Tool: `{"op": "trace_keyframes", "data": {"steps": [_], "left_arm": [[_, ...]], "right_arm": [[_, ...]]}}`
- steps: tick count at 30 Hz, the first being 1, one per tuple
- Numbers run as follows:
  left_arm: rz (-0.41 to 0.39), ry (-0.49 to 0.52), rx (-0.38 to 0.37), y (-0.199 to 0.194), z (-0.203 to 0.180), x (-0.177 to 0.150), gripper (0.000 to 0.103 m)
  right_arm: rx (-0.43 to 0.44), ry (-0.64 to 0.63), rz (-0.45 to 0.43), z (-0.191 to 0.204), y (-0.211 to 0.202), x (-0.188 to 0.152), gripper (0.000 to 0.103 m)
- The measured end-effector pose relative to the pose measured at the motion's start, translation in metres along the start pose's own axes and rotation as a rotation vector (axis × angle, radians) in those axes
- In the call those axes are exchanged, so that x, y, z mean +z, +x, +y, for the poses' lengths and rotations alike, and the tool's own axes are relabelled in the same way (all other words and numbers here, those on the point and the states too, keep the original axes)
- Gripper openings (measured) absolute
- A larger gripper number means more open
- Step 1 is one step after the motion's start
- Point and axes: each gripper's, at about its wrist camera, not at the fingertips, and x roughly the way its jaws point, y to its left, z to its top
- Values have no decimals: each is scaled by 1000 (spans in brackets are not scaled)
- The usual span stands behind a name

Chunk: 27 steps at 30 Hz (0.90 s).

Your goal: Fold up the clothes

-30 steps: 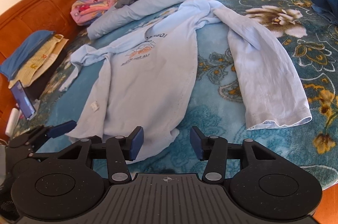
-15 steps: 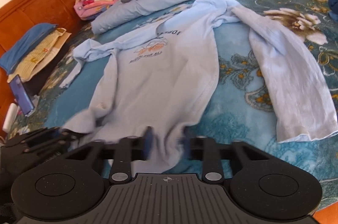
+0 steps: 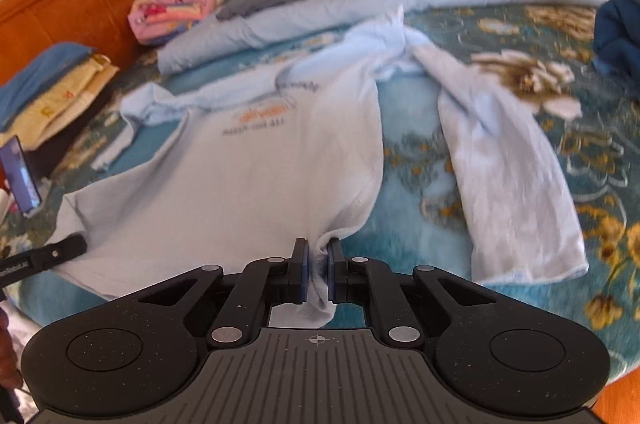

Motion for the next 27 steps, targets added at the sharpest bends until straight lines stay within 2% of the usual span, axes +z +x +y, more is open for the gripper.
{"op": "trace_keyframes", "data": {"steps": [9, 13, 15, 18, 21, 22, 23, 24, 27], "left_arm": [[21, -21, 96, -17, 10, -7, 11], [-6, 18, 137, -32, 17, -3, 11], [-16, 33, 161, -38, 21, 2, 11], [-43, 21, 170, -40, 28, 13, 11], [-70, 5, 178, -42, 34, 26, 13], [-77, 7, 180, -40, 36, 32, 15], [-81, 21, 178, -36, 37, 39, 21], [-86, 40, 175, -31, 38, 47, 26], [-97, 106, 173, -13, 40, 74, 32]], "right_arm": [[-42, 6, -45, -1, -14, 3, 7], [-132, -11, -59, -5, -19, 7, 7], [-158, 25, -51, -17, -23, 7, 7], [-115, 101, -46, -35, -29, 7, 8], [-123, 66, -64, -36, -38, 16, 13], [-128, 46, -77, -35, -42, 21, 19], [-129, 33, -90, -34, -46, 26, 26], [-132, 18, -100, -33, -48, 33, 28], [-151, -35, -109, -32, -46, 60, 33]]}}
